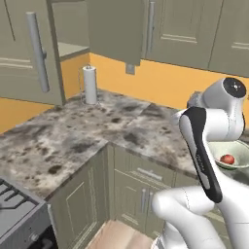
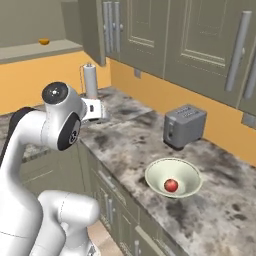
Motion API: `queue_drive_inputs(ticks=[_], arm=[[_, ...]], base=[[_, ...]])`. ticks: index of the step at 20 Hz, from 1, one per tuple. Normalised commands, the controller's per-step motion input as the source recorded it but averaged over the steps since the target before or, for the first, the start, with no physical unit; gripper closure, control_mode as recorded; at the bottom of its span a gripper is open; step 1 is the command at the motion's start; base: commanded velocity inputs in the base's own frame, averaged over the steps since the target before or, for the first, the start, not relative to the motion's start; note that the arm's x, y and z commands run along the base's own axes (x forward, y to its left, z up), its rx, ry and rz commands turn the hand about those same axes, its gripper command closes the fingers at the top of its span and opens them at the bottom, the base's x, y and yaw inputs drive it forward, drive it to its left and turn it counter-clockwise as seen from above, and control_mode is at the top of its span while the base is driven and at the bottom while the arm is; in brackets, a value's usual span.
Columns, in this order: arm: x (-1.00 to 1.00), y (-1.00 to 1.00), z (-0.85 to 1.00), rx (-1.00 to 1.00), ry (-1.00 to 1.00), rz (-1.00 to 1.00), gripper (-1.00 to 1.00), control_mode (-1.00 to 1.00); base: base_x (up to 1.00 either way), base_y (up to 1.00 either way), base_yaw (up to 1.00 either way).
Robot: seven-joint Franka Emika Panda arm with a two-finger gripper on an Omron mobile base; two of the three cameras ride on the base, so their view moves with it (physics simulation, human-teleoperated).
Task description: Open the cabinet. Pick the peach and peach from the cabinet and place them into the bowl. Then close the cabinet.
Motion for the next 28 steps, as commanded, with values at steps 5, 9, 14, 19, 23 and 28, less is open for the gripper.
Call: queue_drive_inputs(ticks=[5,9,14,19,23,28], arm=[[0.00,0.00,0.00,0.00,0.00,0.00,-1.00,1.00],[0.00,0.00,0.00,0.00,0.00,0.00,-1.00,1.00],[0.00,0.00,0.00,0.00,0.00,0.00,-1.00,1.00],[0.00,0.00,0.00,0.00,0.00,0.00,-1.00,1.00],[0.00,0.00,0.00,0.00,0.00,0.00,-1.00,1.00],[0.00,0.00,0.00,0.00,0.00,0.00,-1.00,1.00]], base=[[-0.23,0.03,0.62],[-0.05,0.05,0.67],[0.00,0.08,0.66],[0.00,-0.03,0.51],[0.05,-0.15,0.06],[0.39,-0.75,0.01]])
